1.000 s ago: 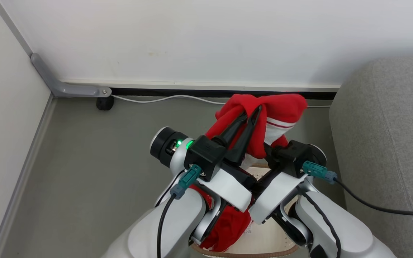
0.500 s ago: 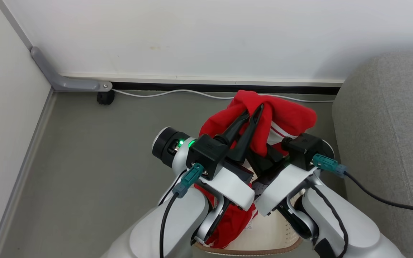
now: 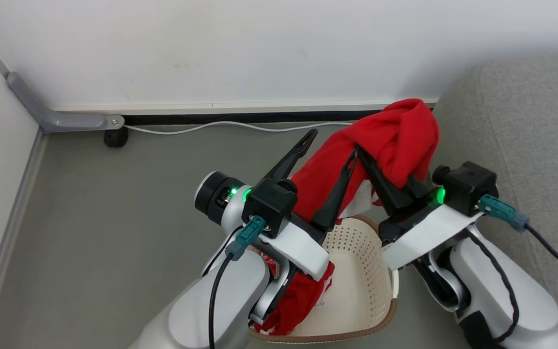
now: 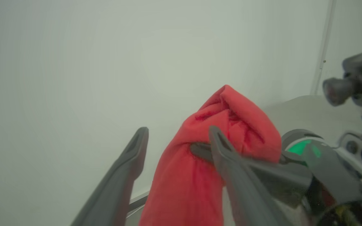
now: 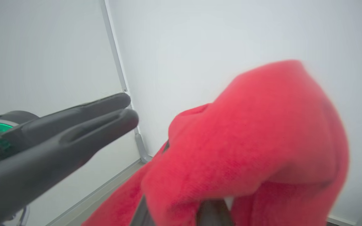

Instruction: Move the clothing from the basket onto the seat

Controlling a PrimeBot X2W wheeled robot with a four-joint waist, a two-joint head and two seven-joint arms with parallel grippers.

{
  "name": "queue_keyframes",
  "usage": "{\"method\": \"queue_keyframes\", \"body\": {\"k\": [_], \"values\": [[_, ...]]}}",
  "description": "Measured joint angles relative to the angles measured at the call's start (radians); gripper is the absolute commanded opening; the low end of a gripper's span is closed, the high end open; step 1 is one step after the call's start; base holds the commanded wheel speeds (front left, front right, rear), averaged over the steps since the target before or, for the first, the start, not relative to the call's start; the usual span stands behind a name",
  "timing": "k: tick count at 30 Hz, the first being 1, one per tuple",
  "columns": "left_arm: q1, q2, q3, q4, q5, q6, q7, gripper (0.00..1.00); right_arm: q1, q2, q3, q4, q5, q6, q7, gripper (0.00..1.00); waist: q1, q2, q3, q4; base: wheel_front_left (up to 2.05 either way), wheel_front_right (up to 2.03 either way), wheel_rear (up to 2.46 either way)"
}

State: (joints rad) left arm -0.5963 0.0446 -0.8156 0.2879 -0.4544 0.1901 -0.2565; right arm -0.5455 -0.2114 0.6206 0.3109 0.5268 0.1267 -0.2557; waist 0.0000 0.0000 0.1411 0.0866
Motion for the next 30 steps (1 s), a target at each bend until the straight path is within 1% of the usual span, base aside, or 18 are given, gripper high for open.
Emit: {"method": "queue_keyframes", "body": {"k": [7, 14, 19, 26, 30], "values": [[0.034, 0.000, 0.017, 0.057, 0.031, -0.057, 0.000, 1.00, 0.025, -0.043, -0.076, -0.043, 0.000, 0.000, 0.000, 0.00, 0.0000, 0.0001, 0.002, -0.054, 0.00, 0.00, 0.00], [0.066, 0.000, 0.033, 0.112, 0.060, -0.120, 0.000, 1.00, 0.043, -0.059, -0.114, -0.072, 0.000, 0.000, 0.000, 0.00, 0.0000, 0.0000, 0.000, -0.128, 0.00, 0.00, 0.00], [0.093, 0.001, 0.046, 0.119, 0.077, -0.155, 0.000, 1.00, 0.045, -0.071, -0.137, -0.076, 0.000, 0.000, 0.000, 0.00, 0.0000, 0.0000, -0.002, -0.195, 0.00, 0.00, 0.00], [0.123, 0.001, 0.055, 0.135, 0.077, -0.190, 0.000, 1.00, 0.056, -0.076, -0.164, -0.075, 0.000, 0.000, 0.000, 0.00, 0.0000, 0.0000, -0.015, -0.305, 0.00, 0.00, 0.00], [0.139, 0.002, 0.059, 0.142, 0.077, -0.200, 0.000, 1.00, 0.068, -0.076, -0.180, -0.072, 0.000, 0.000, 0.000, 0.00, 0.0000, 0.0000, -0.028, -0.375, 0.00, 0.00, 0.00]]}}
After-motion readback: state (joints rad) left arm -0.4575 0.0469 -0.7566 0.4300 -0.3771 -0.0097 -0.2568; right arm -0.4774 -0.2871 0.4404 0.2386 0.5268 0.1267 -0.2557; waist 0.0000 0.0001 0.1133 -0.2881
